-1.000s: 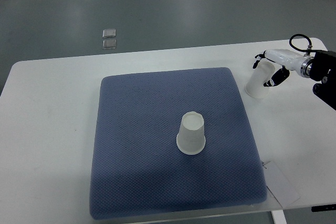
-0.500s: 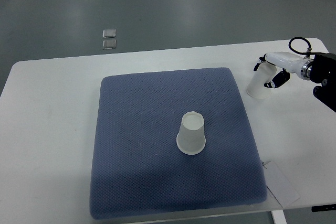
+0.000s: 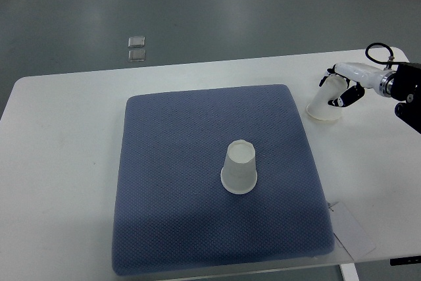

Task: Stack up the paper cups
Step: 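Close the right hand fingers around the white paper cup, then lift the cup with the right hand and carry it over the cup on the mat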

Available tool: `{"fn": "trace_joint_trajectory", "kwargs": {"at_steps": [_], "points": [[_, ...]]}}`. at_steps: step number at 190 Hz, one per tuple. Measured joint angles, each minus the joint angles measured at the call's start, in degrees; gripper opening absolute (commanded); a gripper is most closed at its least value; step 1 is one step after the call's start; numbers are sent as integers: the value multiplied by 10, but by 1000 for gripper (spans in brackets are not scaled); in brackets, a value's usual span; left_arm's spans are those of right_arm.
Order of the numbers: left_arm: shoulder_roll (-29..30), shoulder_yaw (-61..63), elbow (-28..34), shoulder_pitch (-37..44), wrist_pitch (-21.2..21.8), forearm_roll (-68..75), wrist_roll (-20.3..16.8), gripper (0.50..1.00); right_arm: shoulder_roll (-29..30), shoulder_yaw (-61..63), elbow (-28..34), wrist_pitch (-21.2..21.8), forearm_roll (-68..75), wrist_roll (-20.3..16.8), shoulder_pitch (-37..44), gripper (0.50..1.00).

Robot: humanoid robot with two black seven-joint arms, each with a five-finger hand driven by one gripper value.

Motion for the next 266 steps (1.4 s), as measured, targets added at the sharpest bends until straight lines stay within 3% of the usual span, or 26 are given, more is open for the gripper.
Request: {"fn": "trace_joint_trajectory", "kwargs": {"at_steps": [40, 62, 77, 119, 137, 179, 266], "points": [[0, 0, 0, 0, 0, 0, 0, 1000, -55, 3, 111, 3, 30, 3, 59, 500], [0, 0, 0, 0, 0, 0, 0, 1000, -77, 15, 176, 33, 62, 6, 106, 500], [0, 0, 0, 0, 0, 0, 0, 1000, -91, 37, 217, 77, 89, 11, 136, 500], [0, 0, 0, 0, 0, 0, 0, 1000, -113, 137, 343, 265, 124, 31, 166, 500], [0, 0, 0, 0, 0, 0, 0, 1000, -114, 154, 387, 306, 125, 31, 167, 500], [0, 0, 0, 0, 0, 0, 0, 1000, -106, 148, 449, 317, 119, 30, 157, 500], [0, 0, 0, 0, 0, 0, 0, 1000, -94, 115, 457, 317, 14, 30, 130, 500]]}}
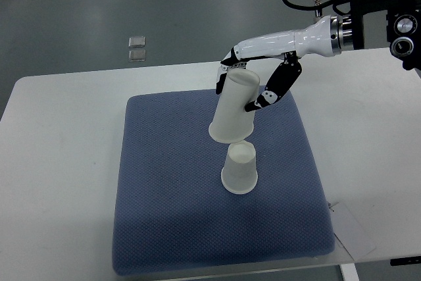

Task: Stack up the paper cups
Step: 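Lift the cup with the right hand and carry it over the cup on the mat, then lower the held cup onto the upside-down cup on the mat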

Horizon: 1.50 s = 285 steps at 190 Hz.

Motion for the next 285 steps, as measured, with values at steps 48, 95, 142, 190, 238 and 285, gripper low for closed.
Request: {"fn": "trace_joint_trajectory", "kwargs": {"at_steps": [48, 95, 142, 190, 238, 285], "points": [[0, 0, 0, 0, 0, 0, 0, 1000, 6, -1, 6, 0, -19, 0, -10, 500], [0, 0, 0, 0, 0, 0, 0, 1000, 8, -10, 7, -14, -29, 0, -20, 500], [0, 0, 0, 0, 0, 0, 0, 1000, 5, -20, 6, -20, -31, 0, -24, 500], [0, 0, 0, 0, 0, 0, 0, 1000, 1, -25, 6, -20, -32, 1, -26, 500], [0, 0, 0, 0, 0, 0, 0, 1000, 0, -26, 6, -20, -32, 2, -30, 500], [0, 0, 0, 0, 0, 0, 0, 1000, 0, -32, 6, -30, -32, 2, -39, 500]]}}
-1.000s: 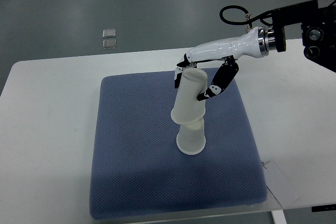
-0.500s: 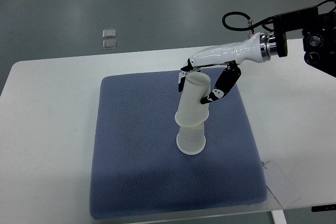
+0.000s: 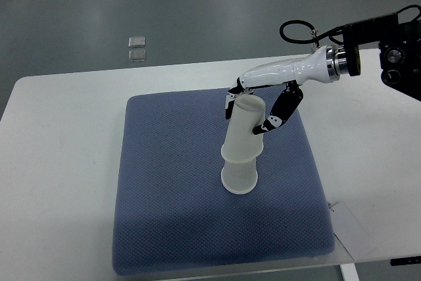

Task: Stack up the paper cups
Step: 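Lower the held cup onto the upside-down cup on the mat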

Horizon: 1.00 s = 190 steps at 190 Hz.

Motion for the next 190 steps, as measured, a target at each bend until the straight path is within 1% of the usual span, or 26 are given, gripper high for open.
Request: {"fn": "trace_joint_trajectory", "kwargs": {"at_steps": [69, 116, 117, 118, 119, 120, 121, 122, 123, 126, 127, 128, 131, 132, 133, 134, 135, 137, 138, 139, 144, 157, 164, 174, 179, 190], "points": [[0, 0, 0, 0, 0, 0, 0, 1000, 2, -18, 0, -38, 0, 0, -10, 500], [0, 0, 0, 0, 0, 0, 0, 1000, -1, -18, 0, -40, 2, 3, -12, 500], [0, 0, 0, 0, 0, 0, 0, 1000, -1, -18, 0, -39, 2, 4, -12, 519], [0, 0, 0, 0, 0, 0, 0, 1000, -1, -18, 0, -39, 2, 4, -12, 519], [0, 0, 0, 0, 0, 0, 0, 1000, -1, -18, 0, -39, 2, 4, -12, 539], [0, 0, 0, 0, 0, 0, 0, 1000, -1, -18, 0, -39, 2, 4, -12, 539], [0, 0, 0, 0, 0, 0, 0, 1000, -1, -18, 0, -38, 2, 4, -12, 555], [0, 0, 0, 0, 0, 0, 0, 1000, -1, -18, 0, -38, 2, 4, -12, 556], [0, 0, 0, 0, 0, 0, 0, 1000, -1, -18, 0, -38, 2, 4, -12, 574], [0, 0, 0, 0, 0, 0, 0, 1000, -2, -18, 0, -37, 2, 4, -12, 588], [0, 0, 0, 0, 0, 0, 0, 1000, -2, -18, 0, -37, 2, 4, -12, 602], [0, 0, 0, 0, 0, 0, 0, 1000, -2, -18, 0, -36, 2, 4, -12, 603], [0, 0, 0, 0, 0, 0, 0, 1000, -2, -18, 0, -36, 3, 4, -12, 635], [0, 0, 0, 0, 0, 0, 0, 1000, -2, -18, 0, -35, 3, 4, -12, 635], [0, 0, 0, 0, 0, 0, 0, 1000, -2, -18, 0, -35, 3, 4, -12, 654], [0, 0, 0, 0, 0, 0, 0, 1000, -2, -18, 0, -35, 3, 4, -12, 654], [0, 0, 0, 0, 0, 0, 0, 1000, -2, -18, 0, -35, 3, 4, -12, 670], [0, 0, 0, 0, 0, 0, 0, 1000, -2, -18, 0, -34, 3, 5, -12, 670], [0, 0, 0, 0, 0, 0, 0, 1000, -2, -18, 0, -34, 3, 5, -12, 684], [0, 0, 0, 0, 0, 0, 0, 1000, -2, -18, 0, -34, 4, 5, -12, 684], [0, 0, 0, 0, 0, 0, 0, 1000, -3, -18, 0, -32, 4, 5, -12, 719], [0, 0, 0, 0, 0, 0, 0, 1000, -4, -18, 0, -27, 5, 5, -12, 760], [0, 0, 0, 0, 0, 0, 0, 1000, -5, -18, 0, -22, 5, 5, -12, 795], [0, 0, 0, 0, 0, 0, 0, 1000, -6, -17, 0, -14, 5, 5, -12, 809], [0, 0, 0, 0, 0, 0, 0, 1000, -6, -17, 0, -10, 6, 5, -11, 825], [0, 0, 0, 0, 0, 0, 0, 1000, -7, -17, 0, -1, 6, 5, -11, 834]]}}
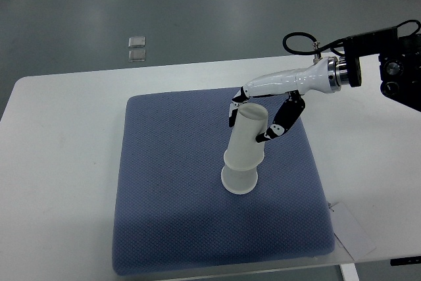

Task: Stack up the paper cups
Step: 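Lower the held cup onto the upside-down cup on the mat, then open the right hand fingers and release the stacked cup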

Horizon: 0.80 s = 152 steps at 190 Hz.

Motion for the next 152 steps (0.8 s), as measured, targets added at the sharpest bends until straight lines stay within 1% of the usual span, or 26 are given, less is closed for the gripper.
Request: {"fn": "trace_joint_trajectory", "kwargs": {"at_steps": [23, 67, 79, 152], "points": [[0, 0, 0, 0, 0, 0, 0, 1000, 0, 2, 0, 12, 1, 0, 0, 850], [0, 0, 0, 0, 0, 0, 0, 1000, -2, 8, 0, 15, 2, 0, 3, 864], [0, 0, 0, 0, 0, 0, 0, 1000, -4, 9, 0, 15, 2, 0, 4, 881], [0, 0, 0, 0, 0, 0, 0, 1000, -14, 18, 1, 15, 3, 0, 17, 881]]}}
